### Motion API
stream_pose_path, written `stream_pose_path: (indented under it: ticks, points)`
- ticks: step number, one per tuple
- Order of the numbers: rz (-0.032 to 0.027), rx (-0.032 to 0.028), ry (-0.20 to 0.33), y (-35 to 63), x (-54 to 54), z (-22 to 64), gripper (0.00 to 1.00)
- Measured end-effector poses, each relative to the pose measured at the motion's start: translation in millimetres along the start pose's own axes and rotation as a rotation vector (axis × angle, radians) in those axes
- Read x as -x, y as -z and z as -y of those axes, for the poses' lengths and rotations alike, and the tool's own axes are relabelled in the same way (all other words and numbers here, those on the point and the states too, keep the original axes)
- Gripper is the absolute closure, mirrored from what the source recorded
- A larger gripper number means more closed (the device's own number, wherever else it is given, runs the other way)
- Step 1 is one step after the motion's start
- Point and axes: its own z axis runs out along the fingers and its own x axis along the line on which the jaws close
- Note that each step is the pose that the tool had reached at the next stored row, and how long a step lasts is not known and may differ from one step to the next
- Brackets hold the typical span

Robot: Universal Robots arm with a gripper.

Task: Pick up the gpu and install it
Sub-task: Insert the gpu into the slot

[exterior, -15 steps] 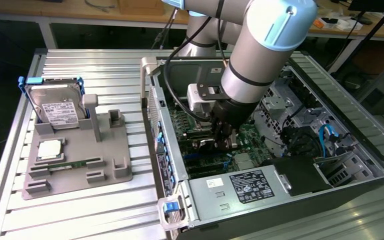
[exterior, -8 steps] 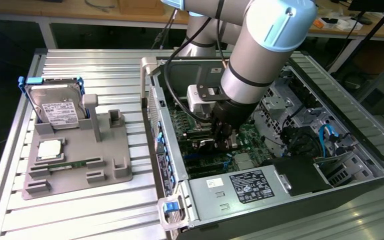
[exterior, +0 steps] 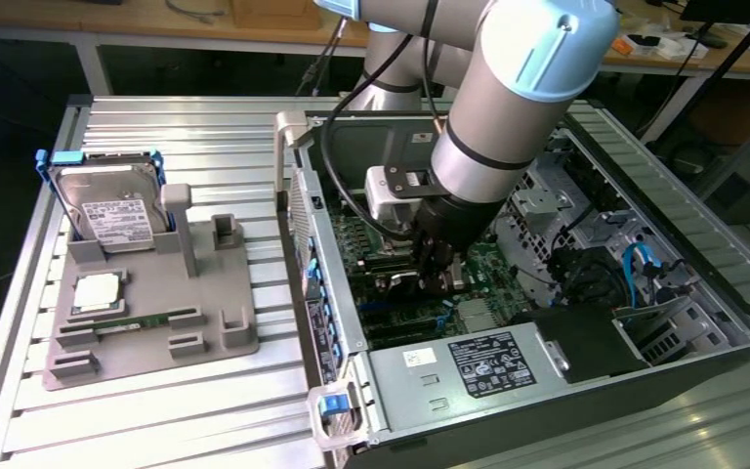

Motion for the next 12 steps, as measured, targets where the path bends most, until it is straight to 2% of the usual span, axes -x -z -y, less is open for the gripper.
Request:
stream_pose_path:
  ticks: [7, 12]
  points:
    - [0.0001, 0.0000, 0.000, -1.5, -0.1, 0.0, 0.73]
    - [0.0026, 0.0007, 0.000, -2.0, -0.2, -0.7, 0.73]
